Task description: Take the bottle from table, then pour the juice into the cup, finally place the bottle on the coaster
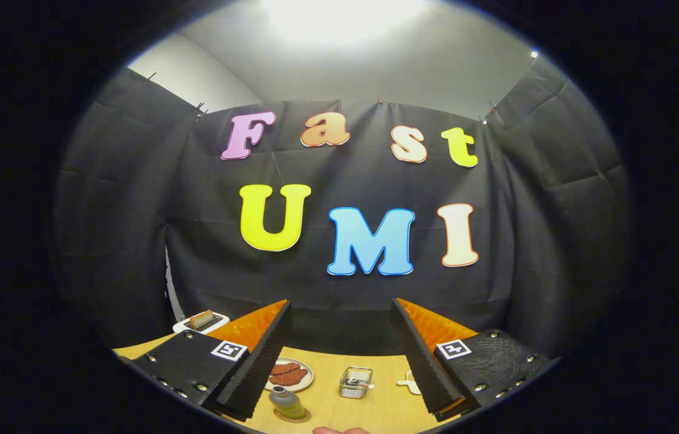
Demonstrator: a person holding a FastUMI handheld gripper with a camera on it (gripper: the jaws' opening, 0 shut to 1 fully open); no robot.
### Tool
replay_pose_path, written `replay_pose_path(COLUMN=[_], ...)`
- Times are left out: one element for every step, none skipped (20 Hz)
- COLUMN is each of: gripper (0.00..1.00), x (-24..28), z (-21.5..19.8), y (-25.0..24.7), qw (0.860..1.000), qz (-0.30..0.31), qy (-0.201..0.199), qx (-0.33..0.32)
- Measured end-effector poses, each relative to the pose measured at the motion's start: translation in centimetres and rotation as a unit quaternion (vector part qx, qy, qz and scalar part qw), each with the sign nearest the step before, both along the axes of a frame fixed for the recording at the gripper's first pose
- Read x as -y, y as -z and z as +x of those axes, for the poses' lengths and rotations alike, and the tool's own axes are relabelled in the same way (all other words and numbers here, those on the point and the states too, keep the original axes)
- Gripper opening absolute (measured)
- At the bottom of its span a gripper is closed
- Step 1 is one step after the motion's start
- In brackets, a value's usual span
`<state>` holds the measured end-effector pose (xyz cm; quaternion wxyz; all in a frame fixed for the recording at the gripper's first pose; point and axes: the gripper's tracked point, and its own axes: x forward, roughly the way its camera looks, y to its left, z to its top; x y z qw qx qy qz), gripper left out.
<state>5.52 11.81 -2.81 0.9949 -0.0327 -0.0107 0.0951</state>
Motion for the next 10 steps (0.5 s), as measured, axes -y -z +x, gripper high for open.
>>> replay_pose_path(gripper=[0.99,0.99,0.99,0.99,0.99,0.99,0.99,0.99,0.99,0.99], x=[0.3,0.6,1.2,2.0,2.8,3.7,4.6,5.6,6.3,7.3], z=[-0.6,-1.2,-1.6,-1.9,-2.2,-2.5,-2.8,-3.1,-3.3,-3.5], y=[-1.1,-2.3,-3.0,-3.5,-4.0,-4.4,-4.5,-4.5,-4.4,-4.3], qw=[1.000,1.000,1.000,1.000,1.000,1.000,1.000,0.999,0.999,0.999], qz=[0.008,0.016,0.022,0.021,0.019,0.018,0.016,0.015,0.015,0.017], qy=[0.001,-0.002,0.000,0.005,0.009,0.013,0.018,0.021,0.022,0.026], qx=[0.001,0.002,0.004,0.008,0.012,0.018,0.021,0.020,0.021,0.022])
